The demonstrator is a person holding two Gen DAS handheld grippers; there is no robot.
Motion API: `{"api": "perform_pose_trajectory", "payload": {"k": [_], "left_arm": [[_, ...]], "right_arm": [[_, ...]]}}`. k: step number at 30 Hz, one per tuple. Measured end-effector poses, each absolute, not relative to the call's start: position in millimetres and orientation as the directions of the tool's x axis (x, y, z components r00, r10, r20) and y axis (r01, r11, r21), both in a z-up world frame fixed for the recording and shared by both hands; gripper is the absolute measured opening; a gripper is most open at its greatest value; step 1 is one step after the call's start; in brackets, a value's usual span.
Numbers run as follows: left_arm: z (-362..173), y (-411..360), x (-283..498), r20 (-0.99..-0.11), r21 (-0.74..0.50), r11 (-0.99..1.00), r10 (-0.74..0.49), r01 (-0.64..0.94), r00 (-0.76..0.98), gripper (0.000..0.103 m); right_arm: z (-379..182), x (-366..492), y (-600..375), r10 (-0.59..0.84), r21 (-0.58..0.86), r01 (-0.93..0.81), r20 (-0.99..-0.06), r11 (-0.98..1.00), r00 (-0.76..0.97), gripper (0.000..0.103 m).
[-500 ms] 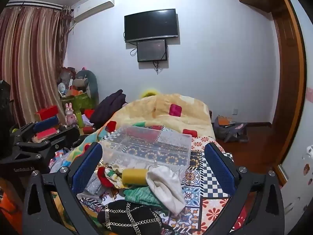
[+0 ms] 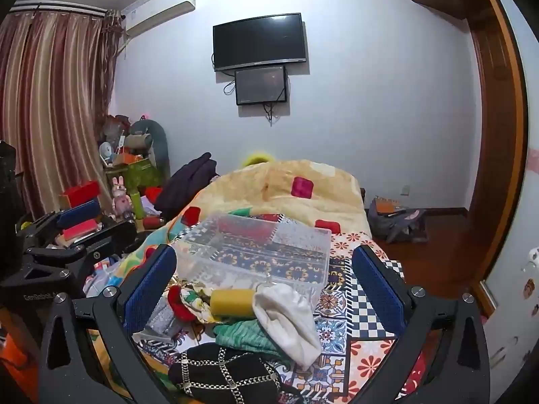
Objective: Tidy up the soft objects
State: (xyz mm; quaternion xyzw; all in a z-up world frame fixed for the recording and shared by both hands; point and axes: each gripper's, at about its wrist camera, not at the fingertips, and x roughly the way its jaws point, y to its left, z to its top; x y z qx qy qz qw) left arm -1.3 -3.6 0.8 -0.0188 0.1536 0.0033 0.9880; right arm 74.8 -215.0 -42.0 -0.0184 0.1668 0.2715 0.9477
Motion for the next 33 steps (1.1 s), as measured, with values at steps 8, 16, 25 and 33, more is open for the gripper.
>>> {"api": "perform_pose_trajectory", "payload": {"k": [8, 16, 25, 33], "left_arm": [[1.6, -2.5, -0.9, -0.304, -0.039, 0.999, 0.0, -0.012, 0.953, 0.103], [0.9, -1.8, -1.2, -0.304, -0.041, 0.999, -0.002, -0.011, 0.953, 0.103], [5.7, -2.1, -7.1, -0.284, -0.041, 0.999, 0.001, -0.013, 0.959, 0.103], [11.3, -2.7, -10.8, -0.269, -0.04, 0.999, 0.005, -0.016, 0.963, 0.103]], "right_arm": [[-41.1, 74.6, -214.8, 0.511, 0.057, -0.523, -0.326, 0.851, 0.796, 0.103], [-38.6, 73.2, -213.8, 0.514, 0.059, -0.525, -0.325, 0.849, 0.794, 0.103], [-37.4, 71.8, -214.0, 0.514, 0.064, -0.523, -0.316, 0.85, 0.798, 0.103], [-34.4, 70.7, -217.2, 0.514, 0.073, -0.518, -0.3, 0.852, 0.804, 0.103]]}}
